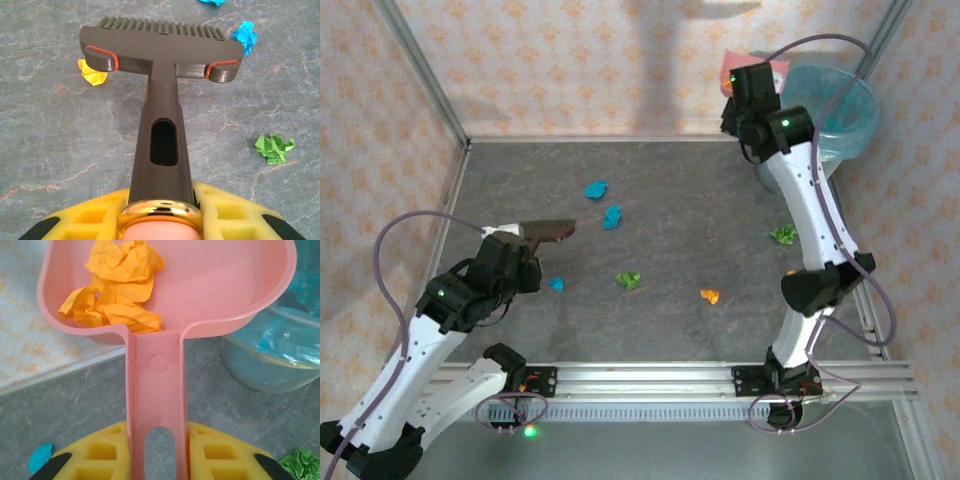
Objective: Sweep away the paper scraps from the table
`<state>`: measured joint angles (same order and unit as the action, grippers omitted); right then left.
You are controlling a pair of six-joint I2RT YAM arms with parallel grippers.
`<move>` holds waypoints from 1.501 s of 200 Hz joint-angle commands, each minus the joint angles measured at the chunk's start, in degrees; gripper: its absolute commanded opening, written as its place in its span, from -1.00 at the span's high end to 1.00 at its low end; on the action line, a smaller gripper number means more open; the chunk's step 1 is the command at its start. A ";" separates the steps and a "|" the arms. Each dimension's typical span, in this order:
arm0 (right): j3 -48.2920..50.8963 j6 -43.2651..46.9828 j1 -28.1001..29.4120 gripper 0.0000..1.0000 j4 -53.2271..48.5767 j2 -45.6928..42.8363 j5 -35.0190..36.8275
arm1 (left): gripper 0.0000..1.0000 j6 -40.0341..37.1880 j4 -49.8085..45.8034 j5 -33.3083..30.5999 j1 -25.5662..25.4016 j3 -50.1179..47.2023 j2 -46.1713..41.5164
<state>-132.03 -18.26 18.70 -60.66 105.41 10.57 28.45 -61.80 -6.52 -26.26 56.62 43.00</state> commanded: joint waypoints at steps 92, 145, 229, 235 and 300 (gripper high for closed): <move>-40.81 -23.56 -20.47 1.00 -10.29 26.12 -28.37 | 1.00 0.21 2.52 -4.29 -2.97 -0.19 -0.21; -42.61 -34.38 -24.10 1.00 -4.18 26.69 -37.50 | 1.00 0.05 2.53 -4.28 -2.92 -0.18 0.33; -44.83 -48.36 -27.50 1.00 0.64 28.36 -45.98 | 1.00 0.35 2.38 -4.86 -2.94 -0.10 -0.17; -44.89 -50.06 -27.78 1.00 1.12 28.57 -46.52 | 1.00 0.36 2.22 -4.83 -2.92 -0.11 -0.26; -46.99 -59.03 -28.12 1.00 0.72 29.29 -47.50 | 1.00 0.32 2.38 -5.25 -2.96 -0.11 -0.89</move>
<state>-175.61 -73.47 -9.17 -61.04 134.93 -36.51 28.45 -61.49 -9.19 -28.88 56.51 43.38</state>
